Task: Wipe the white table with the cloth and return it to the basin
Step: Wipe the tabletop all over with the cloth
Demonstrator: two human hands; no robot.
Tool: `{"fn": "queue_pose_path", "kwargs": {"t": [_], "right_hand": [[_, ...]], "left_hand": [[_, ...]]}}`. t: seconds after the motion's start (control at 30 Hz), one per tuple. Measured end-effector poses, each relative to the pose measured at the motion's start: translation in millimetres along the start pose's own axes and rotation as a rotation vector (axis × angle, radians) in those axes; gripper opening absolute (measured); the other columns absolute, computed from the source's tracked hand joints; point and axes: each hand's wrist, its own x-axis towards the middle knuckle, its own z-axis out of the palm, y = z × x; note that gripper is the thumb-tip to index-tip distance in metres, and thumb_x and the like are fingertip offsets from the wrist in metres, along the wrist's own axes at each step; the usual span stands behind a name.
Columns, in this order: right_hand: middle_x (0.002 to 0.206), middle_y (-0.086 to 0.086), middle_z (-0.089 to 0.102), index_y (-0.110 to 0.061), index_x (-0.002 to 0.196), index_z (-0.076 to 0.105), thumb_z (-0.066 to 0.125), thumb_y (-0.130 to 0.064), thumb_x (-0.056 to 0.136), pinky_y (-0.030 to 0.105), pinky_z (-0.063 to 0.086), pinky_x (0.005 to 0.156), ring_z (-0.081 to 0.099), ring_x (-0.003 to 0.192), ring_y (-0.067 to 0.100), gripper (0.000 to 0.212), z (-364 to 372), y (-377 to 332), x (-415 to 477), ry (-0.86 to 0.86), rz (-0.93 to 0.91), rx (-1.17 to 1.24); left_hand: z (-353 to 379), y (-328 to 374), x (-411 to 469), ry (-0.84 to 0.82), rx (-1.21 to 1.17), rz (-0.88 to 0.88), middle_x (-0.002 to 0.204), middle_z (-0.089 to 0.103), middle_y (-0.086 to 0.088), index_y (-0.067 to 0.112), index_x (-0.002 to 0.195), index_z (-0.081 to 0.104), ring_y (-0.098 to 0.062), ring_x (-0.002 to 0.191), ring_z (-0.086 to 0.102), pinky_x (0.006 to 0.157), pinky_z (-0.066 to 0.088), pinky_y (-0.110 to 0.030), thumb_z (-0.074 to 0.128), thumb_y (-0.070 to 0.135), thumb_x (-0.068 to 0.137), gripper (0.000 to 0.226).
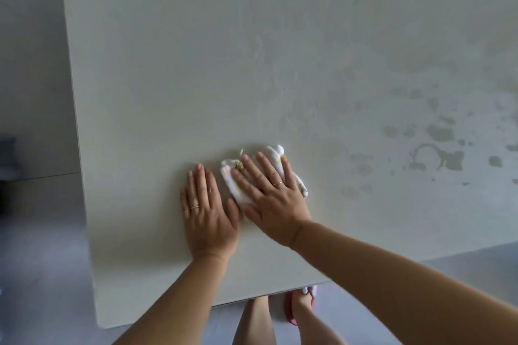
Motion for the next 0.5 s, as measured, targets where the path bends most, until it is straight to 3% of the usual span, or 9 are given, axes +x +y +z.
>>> {"fn": "queue_pose_path", "kwargs": {"t": [0.07,0.1,0.2,0.27,0.3,0.37,0.43,0.5], "right_hand": [[0.157,-0.001,0.022,-0.031,0.15,0.023,0.041,-0.055,0.091,0.054,0.012,0.117,0.017,0.146,0.025,0.066,-6,32,7,-0.047,-0.205,-0.087],[0.157,0.0,0.023,-0.031,0.149,0.023,0.042,-0.056,0.09,0.053,0.011,0.117,0.018,0.145,0.025,0.067,-10,48,14,-0.039,-0.182,-0.124],[0.158,-0.001,0.018,-0.031,0.15,0.02,0.038,-0.056,0.091,0.05,0.003,0.118,0.011,0.147,0.024,0.067,-18,65,32,0.029,0.31,-0.056],[0.159,-0.001,0.012,-0.031,0.151,0.016,0.031,-0.054,0.09,0.052,-0.002,0.117,0.006,0.148,0.026,0.067,-14,31,38,0.057,0.543,0.015],[0.159,0.0,0.013,-0.03,0.151,0.017,0.033,-0.053,0.089,0.055,0.0,0.116,0.007,0.147,0.028,0.067,-10,8,38,0.047,0.524,0.038],[0.158,0.0,0.016,-0.029,0.15,0.022,0.038,-0.05,0.09,0.058,0.01,0.113,0.014,0.146,0.029,0.066,-4,-21,28,0.025,0.249,0.038],[0.158,-0.003,0.018,-0.031,0.15,0.021,0.036,-0.052,0.094,0.055,0.013,0.115,0.014,0.147,0.024,0.062,-7,-2,24,-0.039,-0.042,0.0],[0.158,-0.004,0.021,-0.032,0.15,0.022,0.033,-0.055,0.095,0.052,0.012,0.117,0.013,0.147,0.022,0.061,-14,34,32,-0.047,-0.093,-0.077]], "left_hand": [[-1,0,0,-0.011,0.001,0.0,0.155,0.024,-0.017,-0.001,0.146,0.028,-0.032,0.144,0.021,0.116,0.016,-0.047,0.031,0.034,0.09,0.066],[-1,-1,0,-0.012,0.003,0.002,0.155,0.023,-0.016,0.0,0.146,0.026,-0.032,0.144,0.019,0.117,0.015,-0.046,0.031,0.035,0.09,0.067],[0,-2,-1,-0.018,0.01,0.0,0.156,0.021,-0.015,0.001,0.148,0.023,-0.031,0.145,0.017,0.117,0.012,-0.044,0.032,0.036,0.09,0.068],[0,-1,-1,-0.035,0.013,-0.01,0.156,0.02,-0.015,0.001,0.148,0.023,-0.03,0.145,0.016,0.117,0.012,-0.044,0.031,0.036,0.09,0.068],[0,-1,-1,-0.045,0.013,-0.014,0.156,0.021,-0.015,0.001,0.147,0.024,-0.03,0.144,0.017,0.117,0.013,-0.045,0.03,0.037,0.09,0.067],[-2,1,0,-0.058,0.006,-0.025,0.154,0.026,-0.017,0.0,0.145,0.028,-0.031,0.143,0.02,0.116,0.016,-0.046,0.025,0.037,0.093,0.064],[-2,1,0,-0.063,-0.006,-0.015,0.152,0.03,-0.017,-0.002,0.144,0.03,-0.032,0.142,0.022,0.115,0.019,-0.049,0.027,0.035,0.094,0.063],[-1,-2,-1,-0.054,-0.012,0.0,0.154,0.027,-0.017,-0.002,0.145,0.028,-0.032,0.144,0.02,0.116,0.017,-0.048,0.031,0.032,0.09,0.065]]}}
